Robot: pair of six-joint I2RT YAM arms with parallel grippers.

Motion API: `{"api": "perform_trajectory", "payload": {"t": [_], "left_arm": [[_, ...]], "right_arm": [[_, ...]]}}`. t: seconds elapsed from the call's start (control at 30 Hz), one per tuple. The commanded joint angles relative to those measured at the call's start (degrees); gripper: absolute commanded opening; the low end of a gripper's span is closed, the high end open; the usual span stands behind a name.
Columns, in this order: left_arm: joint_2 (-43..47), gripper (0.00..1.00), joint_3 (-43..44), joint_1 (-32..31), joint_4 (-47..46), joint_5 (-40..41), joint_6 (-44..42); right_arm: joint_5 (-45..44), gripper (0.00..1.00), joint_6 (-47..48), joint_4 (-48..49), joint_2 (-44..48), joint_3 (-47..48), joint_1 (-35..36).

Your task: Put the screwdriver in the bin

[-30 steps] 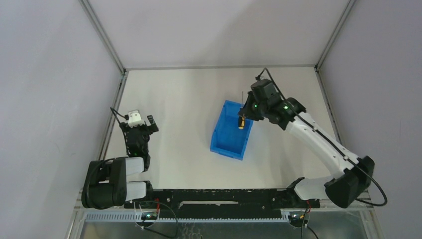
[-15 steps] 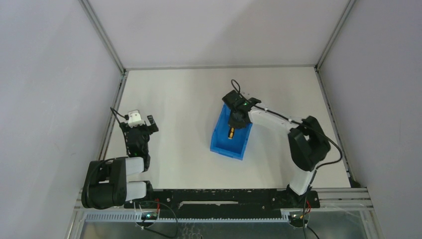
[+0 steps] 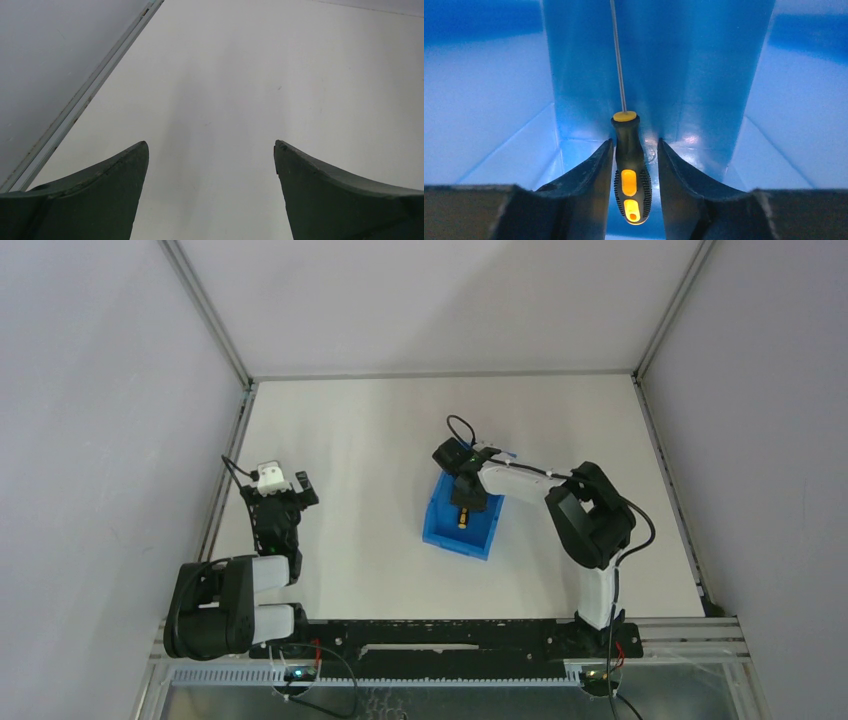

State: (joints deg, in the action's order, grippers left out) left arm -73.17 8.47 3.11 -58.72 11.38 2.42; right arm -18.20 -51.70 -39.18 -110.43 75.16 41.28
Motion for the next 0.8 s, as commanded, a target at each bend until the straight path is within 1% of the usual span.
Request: {"api": "perform_trajectory", "payload": {"t": [0.0,0.13,0.2,0.33,0.5,0.57,0.6,0.7,0.73,0.77], "left_arm": [[1.0,1.00,2.5,-0.2,-2.2,0.2,-1.2],[0.9,1.00,2.5,-0.3,-2.2,0.2,-1.2],[0.9,1.00,2.5,-0.2,-2.2,0.1,-1.2],[0.9,1.00,2.4,-0.3,-2.2,0.2,-1.2],[1.0,1.00,2.5,-0.2,-2.2,0.2,-1.2],[0.9,1.00,2.5,-0.2,-2.2,0.2,-1.2],[0.9,1.00,2.4,-0.3,-2.2,0.2,-1.2],[0.9,1.00,2.4,-0.2,-2.2,0.2,-1.2],[0.9,1.00,2.4,-0.3,-2.2,0.2,-1.2],[0.9,1.00,2.4,-0.3,-2.2,0.2,-1.2]], "right_arm": [[-2.2,0.49,-1.5,0.0,1.5,1.1,0.5],[-3.3,0.55,-1.3,-0.9,5.8,1.1,1.5],[-4.5,0.57,-0.8,-1.3,8.9,1.1,2.1],[-6.6,0.65,0.0,-2.2,17.0,1.1,2.7],[-8.4,0.79,6.6,-1.1,26.9,1.1,2.2],[-10.4,0.88,10.2,-1.4,29.7,0.8,0.6],[-10.9,0.90,11.9,-2.2,31.2,0.7,-0.9],[-12.5,0.97,17.1,-4.6,34.9,-0.4,-6.8],[-13.5,0.99,19.2,-4.1,36.7,-1.9,-8.7],[-14.4,1.00,23.5,-2.5,38.9,-3.8,-10.8]]}}
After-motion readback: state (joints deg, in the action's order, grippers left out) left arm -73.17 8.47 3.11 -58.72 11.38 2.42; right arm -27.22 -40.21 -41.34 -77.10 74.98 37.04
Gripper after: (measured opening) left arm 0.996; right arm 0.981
